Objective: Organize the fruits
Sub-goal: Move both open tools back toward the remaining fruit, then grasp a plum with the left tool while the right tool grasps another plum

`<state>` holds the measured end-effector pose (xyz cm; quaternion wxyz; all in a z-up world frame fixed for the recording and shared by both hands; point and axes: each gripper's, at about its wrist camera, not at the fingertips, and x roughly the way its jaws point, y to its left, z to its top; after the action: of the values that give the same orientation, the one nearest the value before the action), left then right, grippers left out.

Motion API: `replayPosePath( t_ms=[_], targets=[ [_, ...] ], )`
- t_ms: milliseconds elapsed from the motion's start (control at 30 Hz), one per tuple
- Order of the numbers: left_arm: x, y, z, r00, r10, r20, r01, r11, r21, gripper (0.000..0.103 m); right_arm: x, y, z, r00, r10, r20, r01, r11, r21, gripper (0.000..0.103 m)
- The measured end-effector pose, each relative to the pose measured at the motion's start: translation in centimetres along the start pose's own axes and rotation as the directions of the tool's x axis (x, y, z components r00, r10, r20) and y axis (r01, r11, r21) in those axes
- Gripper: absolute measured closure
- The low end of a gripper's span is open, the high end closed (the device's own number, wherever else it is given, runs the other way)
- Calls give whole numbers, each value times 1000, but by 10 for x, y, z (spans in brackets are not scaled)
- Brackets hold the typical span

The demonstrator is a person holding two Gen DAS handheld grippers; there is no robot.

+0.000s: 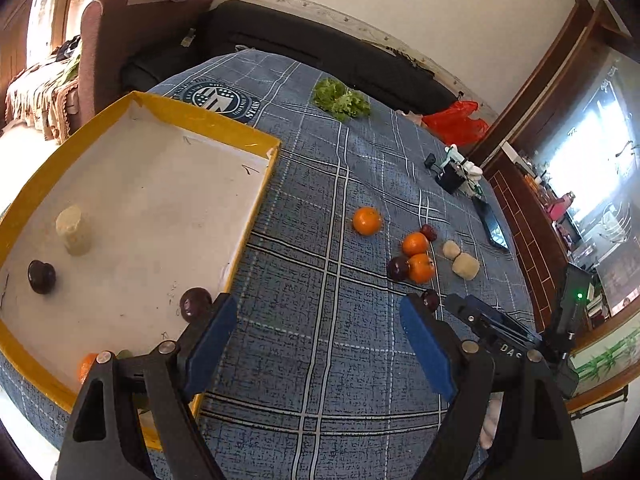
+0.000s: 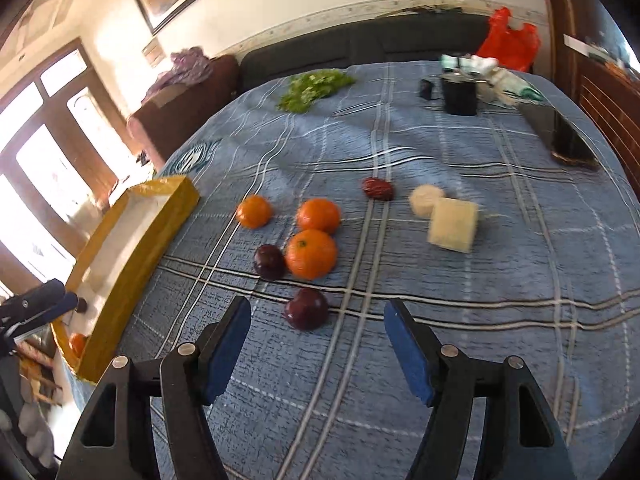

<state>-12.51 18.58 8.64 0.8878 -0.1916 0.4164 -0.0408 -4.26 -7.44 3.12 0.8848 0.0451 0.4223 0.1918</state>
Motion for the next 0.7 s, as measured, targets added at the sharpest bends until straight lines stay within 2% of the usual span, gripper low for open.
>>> replayPosePath(
  t_ms=[100,233,333,467,700],
  targets=[
    [4,-7,3,1000,8,11,-9,999,45,35,18,7,-1,1000,-6,-16,5,999,-35,31],
    [25,-20,9,1000,1,-12,0,997,77,36,31,7,-3,999,-2,-34,1,999,-35,33],
    [49,-35,12,999,-12,-46,17,994,109,36,36,9,-6,999,-9,-34,7,999,-54,41],
    [82,-53,10,996,1,-87,13,988,156,36,39,13,-11,999,-14,-34,11,996,-83,71],
    [128,-77,9,993,-9,-122,38,970,242,37,35,3,-13,1000,-19,-24,18,998,-53,71]
  ],
)
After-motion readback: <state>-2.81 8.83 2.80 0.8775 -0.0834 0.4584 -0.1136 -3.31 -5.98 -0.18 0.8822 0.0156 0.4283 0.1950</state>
